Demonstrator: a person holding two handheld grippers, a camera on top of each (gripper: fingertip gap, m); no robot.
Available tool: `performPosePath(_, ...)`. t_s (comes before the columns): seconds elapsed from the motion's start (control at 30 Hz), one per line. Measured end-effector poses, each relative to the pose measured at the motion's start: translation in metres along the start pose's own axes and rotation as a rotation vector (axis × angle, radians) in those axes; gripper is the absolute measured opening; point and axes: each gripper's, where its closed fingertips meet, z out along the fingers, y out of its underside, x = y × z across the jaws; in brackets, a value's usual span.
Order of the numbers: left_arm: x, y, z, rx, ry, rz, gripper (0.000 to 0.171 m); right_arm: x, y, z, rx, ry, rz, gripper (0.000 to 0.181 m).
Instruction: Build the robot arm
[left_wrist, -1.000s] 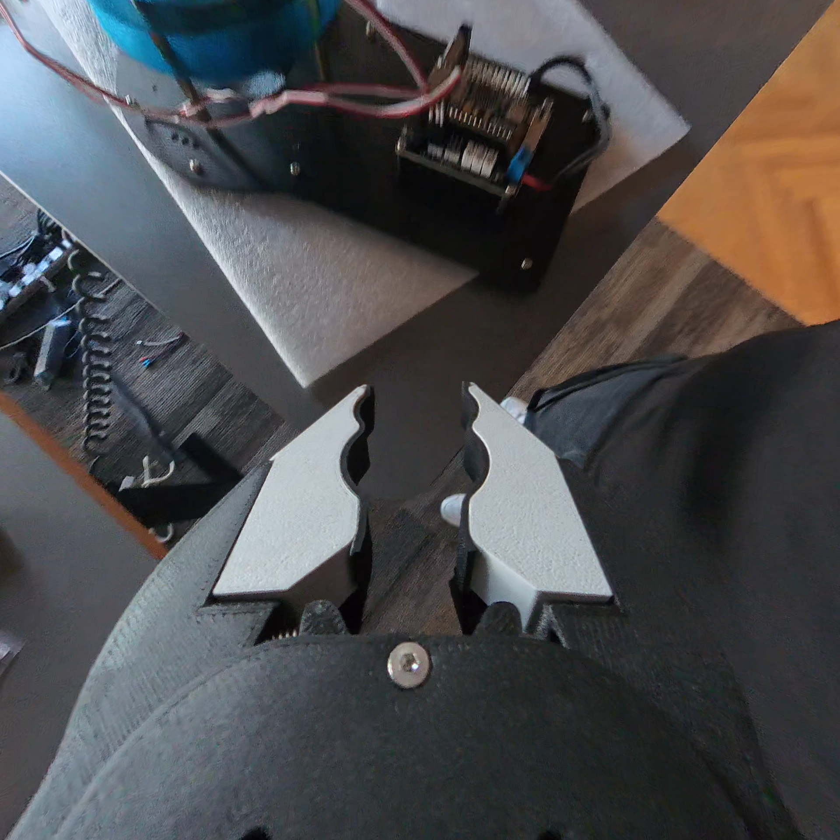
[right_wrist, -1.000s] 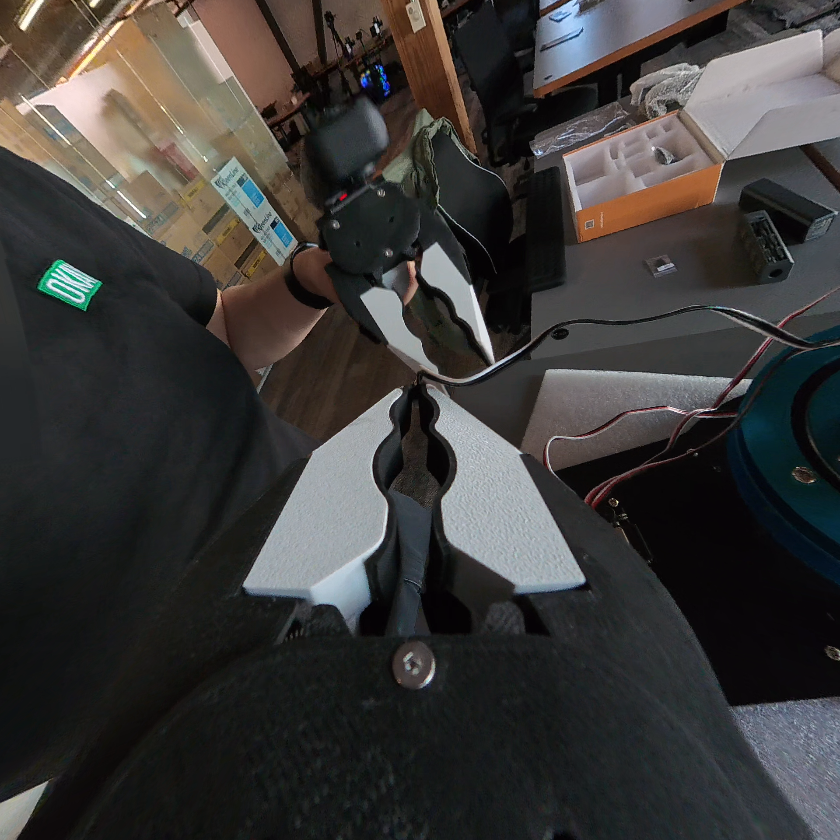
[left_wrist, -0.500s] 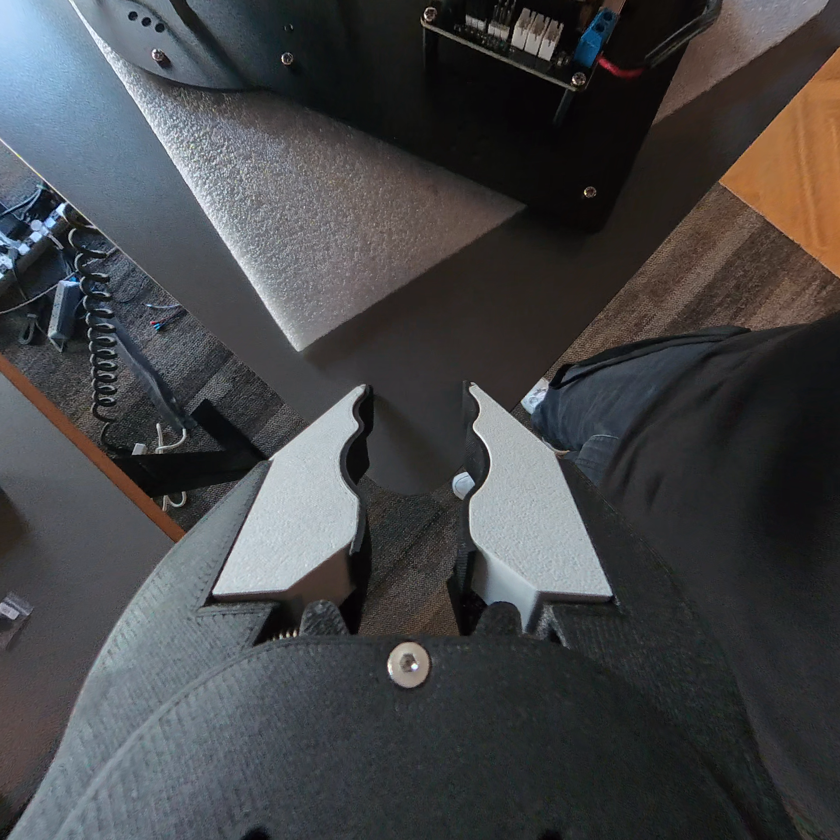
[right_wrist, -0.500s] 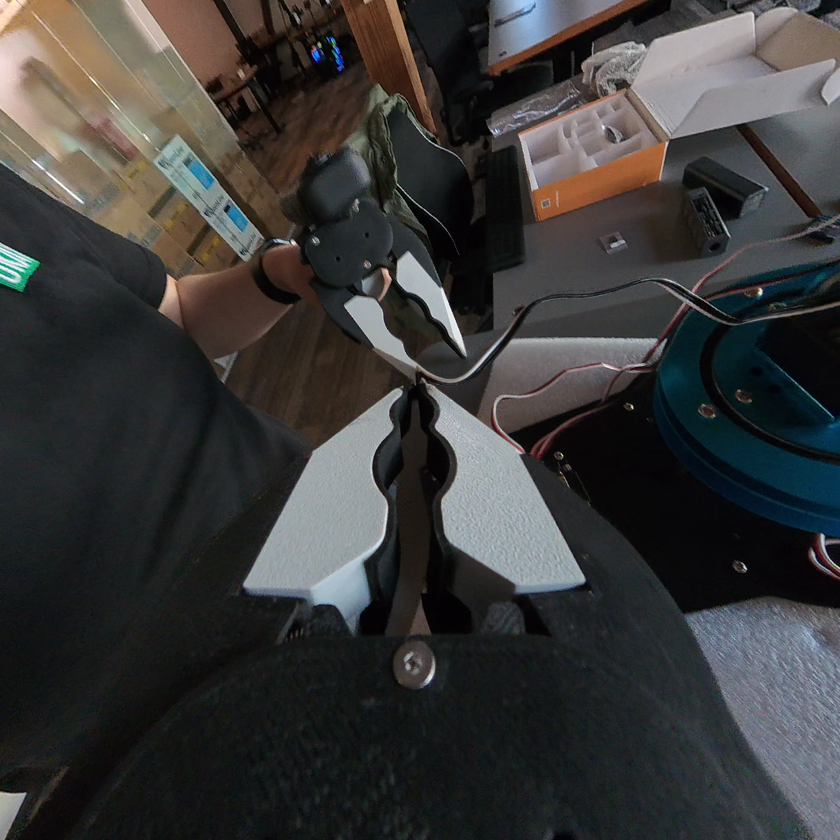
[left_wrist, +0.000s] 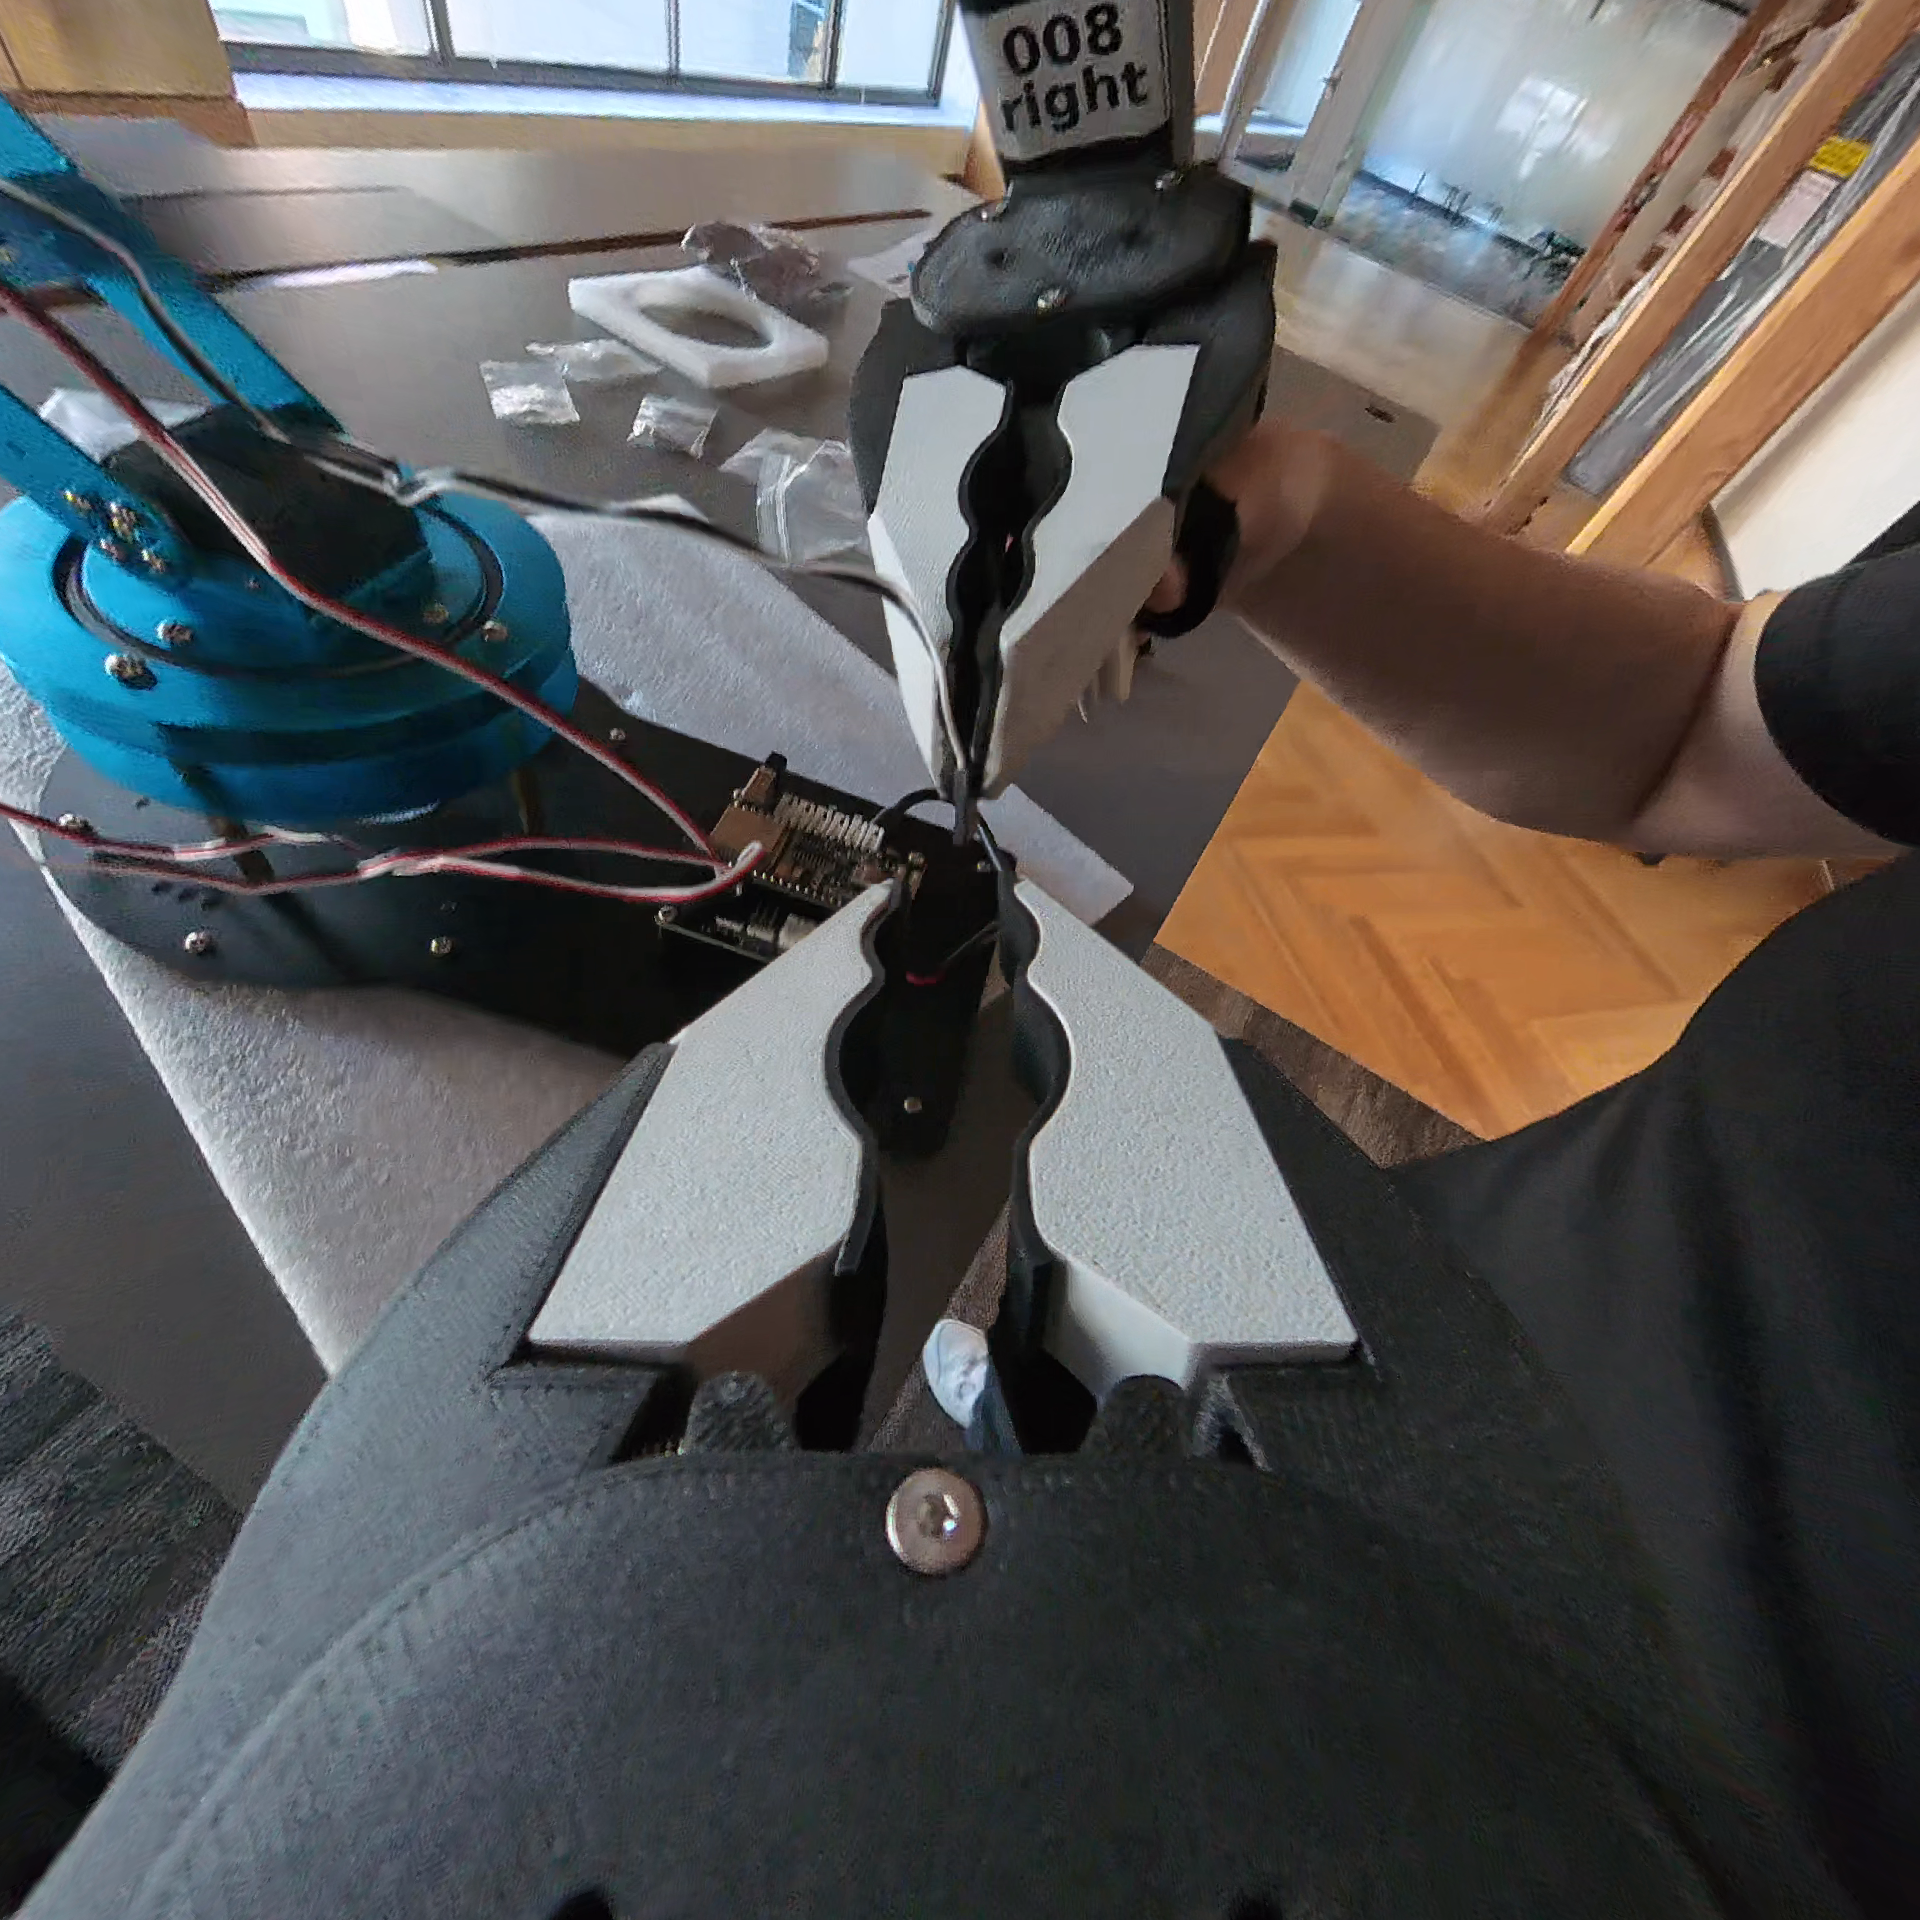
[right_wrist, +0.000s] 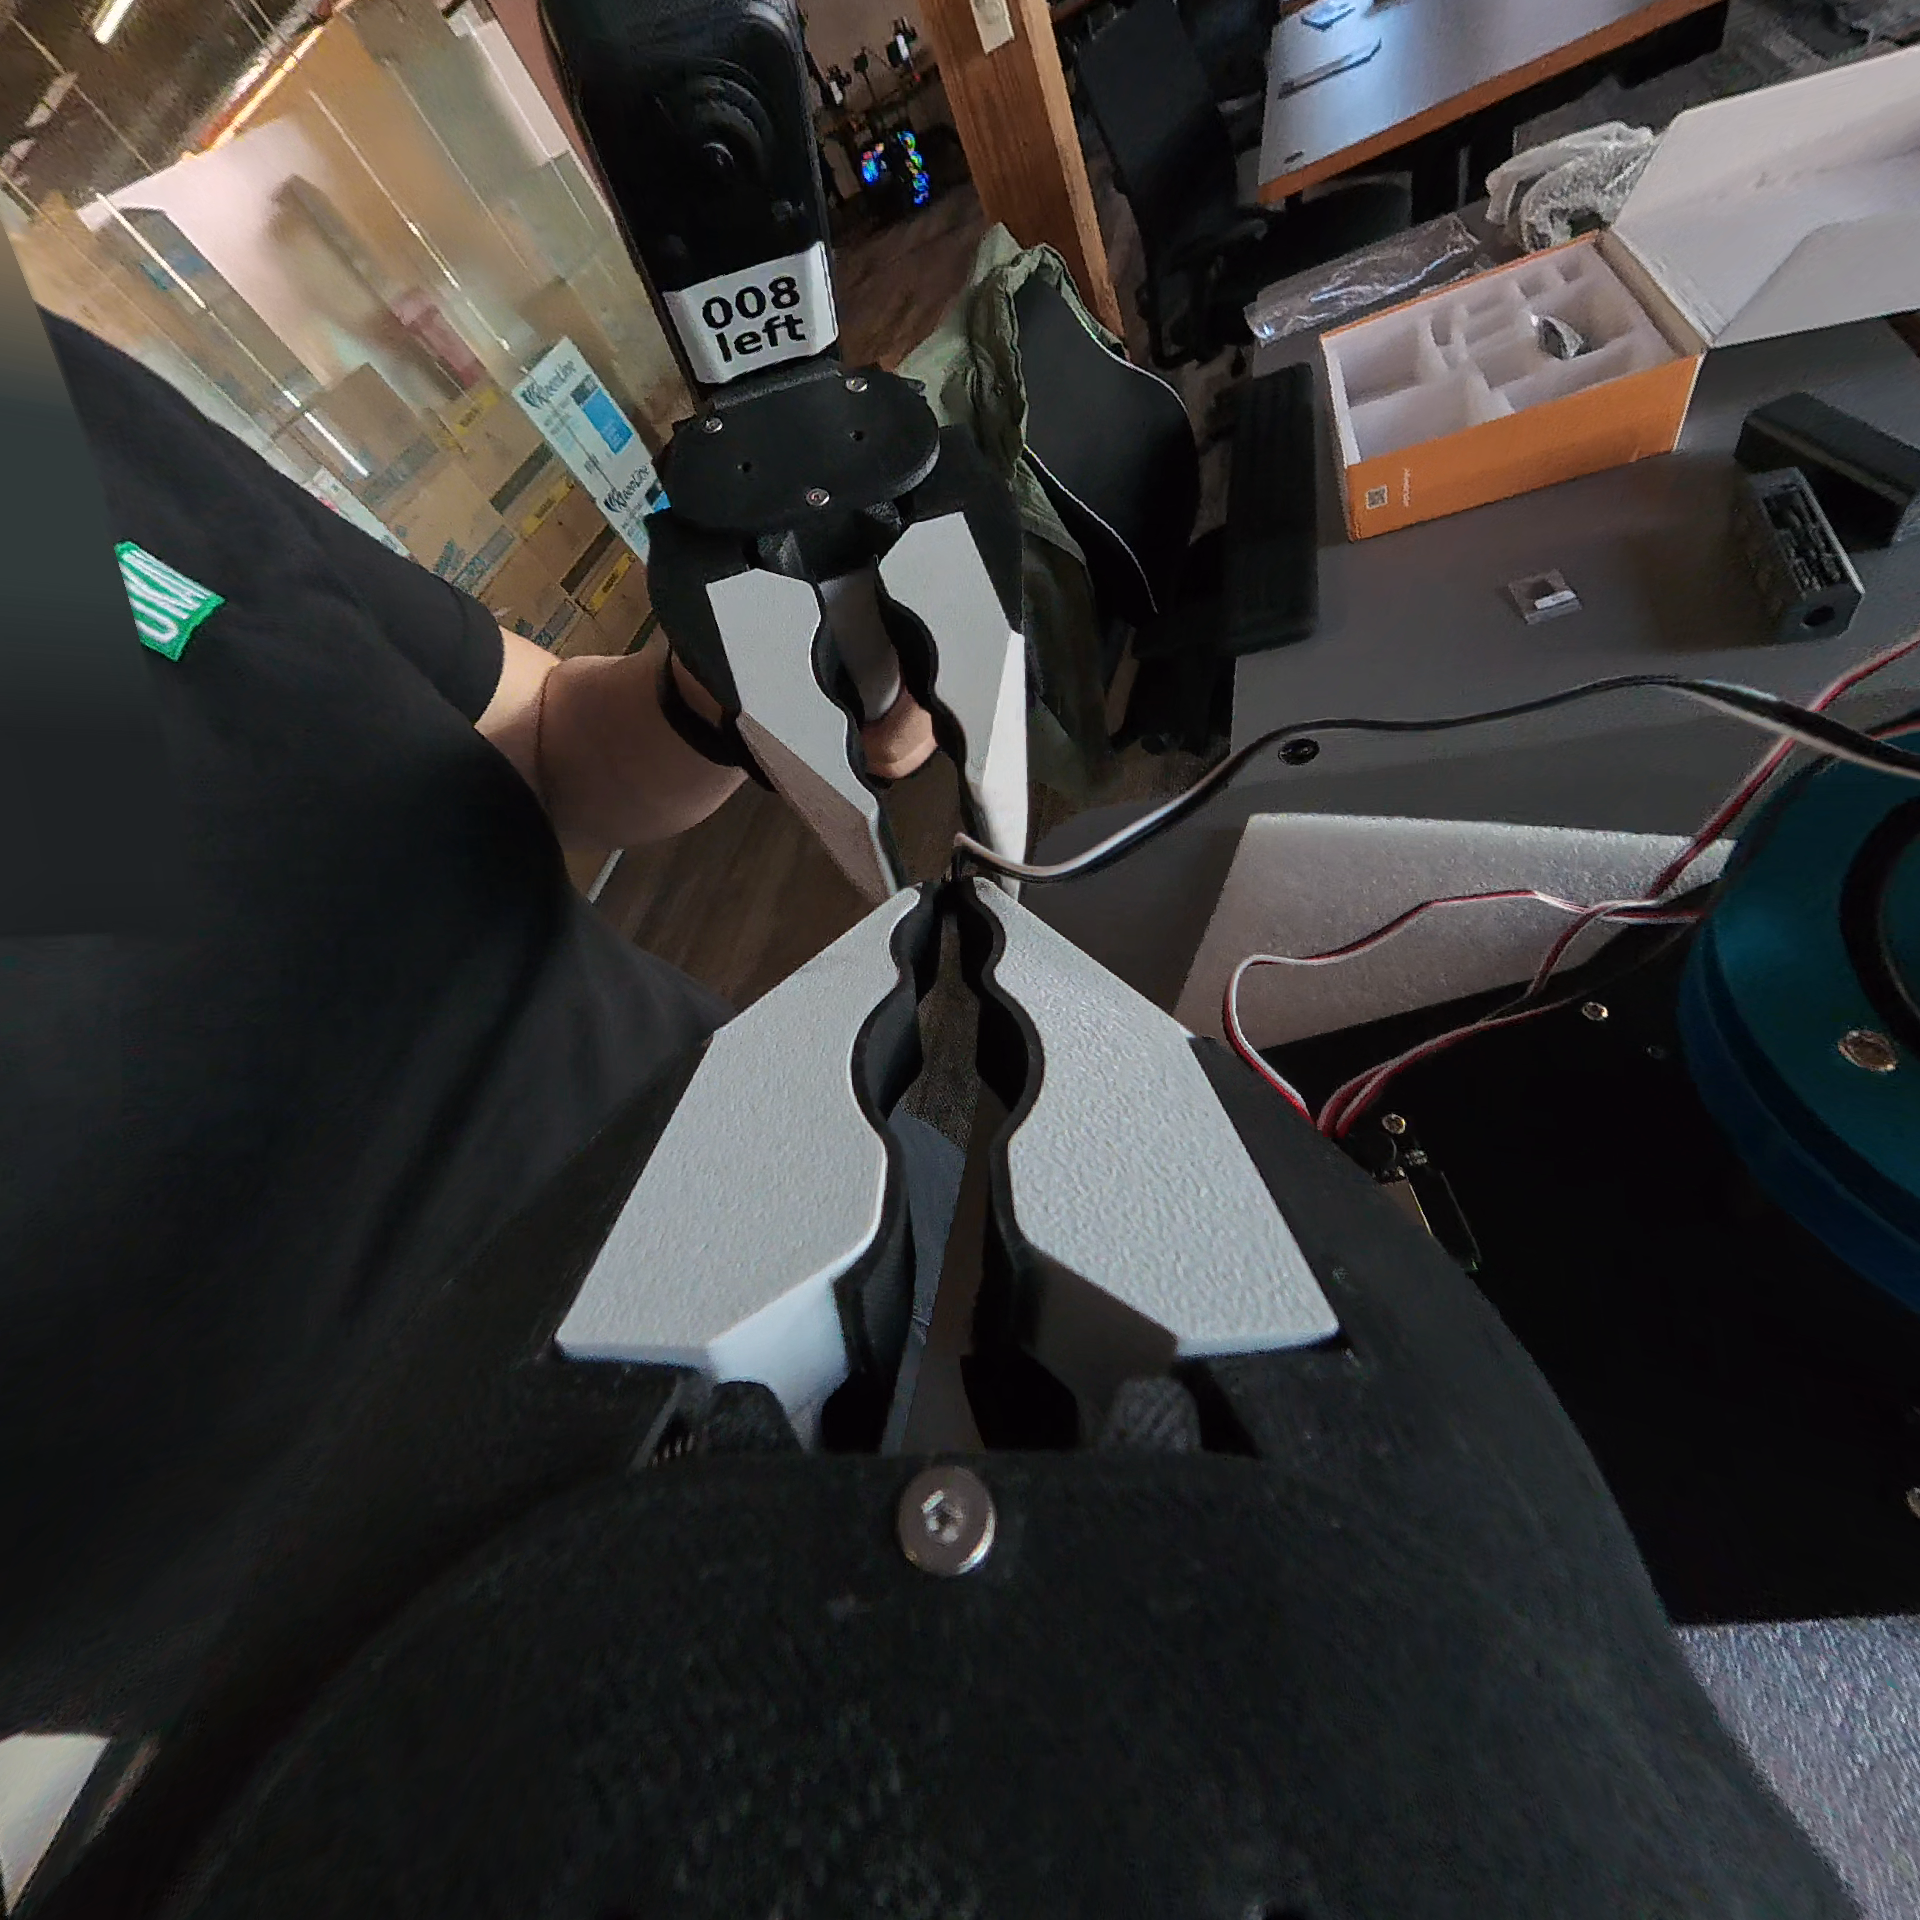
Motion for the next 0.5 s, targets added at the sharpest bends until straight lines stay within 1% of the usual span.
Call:
performPosePath(0.1,0.0011,-0.0042,0.0043,-0.003,-0.004,0.033,0.01,-0.0031,-0.0011,0.0,-0.001,-0.017,-0.011,0.001)
performPosePath(0.17,0.0055,-0.0054,0.0064,-0.002,0.015,0.052,0.0,-0.0034,-0.0018,-0.001,0.001,-0.021,-0.016,0.0)
performPosePath(0.3,0.0031,-0.009,0.0086,0.02,-0.014,0.062,0.002,-0.0022,-0.0024,-0.004,0.008,-0.034,-0.019,0.0)
performPosePath(0.33,0.0012,-0.0103,0.009,0.03,-0.03,0.061,0.013,-0.0023,-0.0022,-0.0042,0.008,-0.04,-0.023,0.0)
performPosePath(0.37,0.001,-0.0101,0.0093,0.028,-0.032,0.062,0.013,-0.0024,-0.0013,-0.004,0.003,-0.045,-0.026,0.0)
performPosePath(0.4,0.0026,-0.0089,0.0099,0.02,-0.02,0.063,0.003,-0.0011,-0.0001,-0.0035,-0.005,-0.043,-0.028,0.0)
performPosePath(0.5,0.0015,-0.008,0.0103,0.014,-0.013,0.062,0.0,0.0004,0.0004,-0.0026,-0.007,-0.057,-0.036,0.001)
